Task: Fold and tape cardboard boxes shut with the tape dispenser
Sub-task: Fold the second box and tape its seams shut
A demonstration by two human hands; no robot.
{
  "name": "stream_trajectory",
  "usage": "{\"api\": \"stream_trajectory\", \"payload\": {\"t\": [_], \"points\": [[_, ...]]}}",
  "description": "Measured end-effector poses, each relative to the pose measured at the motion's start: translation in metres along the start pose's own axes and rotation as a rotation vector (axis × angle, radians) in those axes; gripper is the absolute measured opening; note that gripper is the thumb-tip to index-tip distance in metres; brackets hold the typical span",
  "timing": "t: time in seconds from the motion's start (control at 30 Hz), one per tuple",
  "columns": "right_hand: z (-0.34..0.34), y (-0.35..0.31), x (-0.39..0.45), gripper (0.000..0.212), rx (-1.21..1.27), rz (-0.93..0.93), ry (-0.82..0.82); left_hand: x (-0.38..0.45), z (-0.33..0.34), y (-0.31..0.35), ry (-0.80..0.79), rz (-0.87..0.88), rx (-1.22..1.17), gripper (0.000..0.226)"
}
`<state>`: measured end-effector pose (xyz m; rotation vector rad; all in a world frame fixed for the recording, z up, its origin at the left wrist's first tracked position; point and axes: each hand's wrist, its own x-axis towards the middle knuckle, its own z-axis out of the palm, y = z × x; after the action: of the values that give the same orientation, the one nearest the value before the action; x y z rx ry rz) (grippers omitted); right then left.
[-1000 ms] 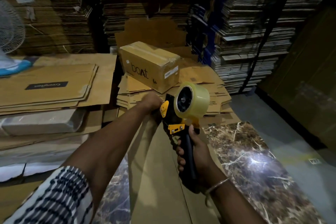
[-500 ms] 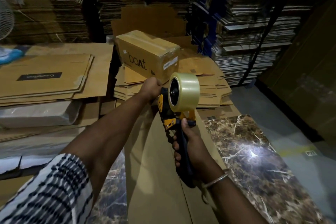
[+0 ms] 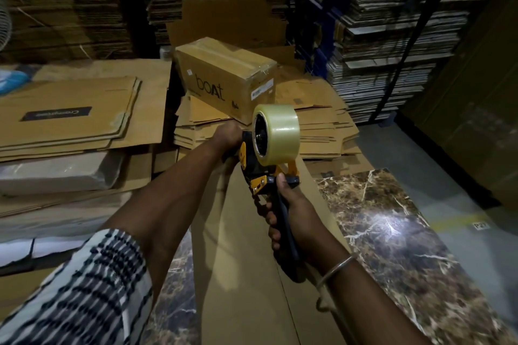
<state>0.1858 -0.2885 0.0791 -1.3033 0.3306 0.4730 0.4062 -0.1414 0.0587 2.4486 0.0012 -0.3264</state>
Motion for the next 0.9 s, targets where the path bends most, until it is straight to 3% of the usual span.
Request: {"api": "stream_trajectory", "payload": {"t": [0.17, 0.3, 0.43, 0.63, 0.8, 0.9], "points": [[-0.001, -0.001, 0.001, 0.063, -0.032, 0.002, -0.004, -0.004, 0.002, -0.004, 0.049, -0.038, 0.098, 0.036], [0.001, 0.000, 0.000, 0.062, -0.069, -0.018, 0.012, -0.006, 0.004, -0.018, 0.224, 0.122, 0.077, 0.025], [0.003, -0.001, -0.001, 0.061, -0.071, -0.001, 0.004, -0.025, 0.000, -0.026, 0.084, 0.216, 0.125, 0.019], [0.014, 0.002, -0.002, 0.056, -0.121, -0.072, 0.042, -0.025, -0.002, -0.025, 0.106, 0.215, 0.280, 0.019], [0.011, 0.021, -0.019, 0.058, -0.134, -0.089, 0.047, -0.025, 0.000, -0.031, 0.136, 0.221, 0.229, 0.017], [0.008, 0.027, -0.035, 0.057, -0.091, -0.052, 0.047, -0.030, 0.000, -0.030, 0.114, 0.202, 0.316, 0.018]]}}
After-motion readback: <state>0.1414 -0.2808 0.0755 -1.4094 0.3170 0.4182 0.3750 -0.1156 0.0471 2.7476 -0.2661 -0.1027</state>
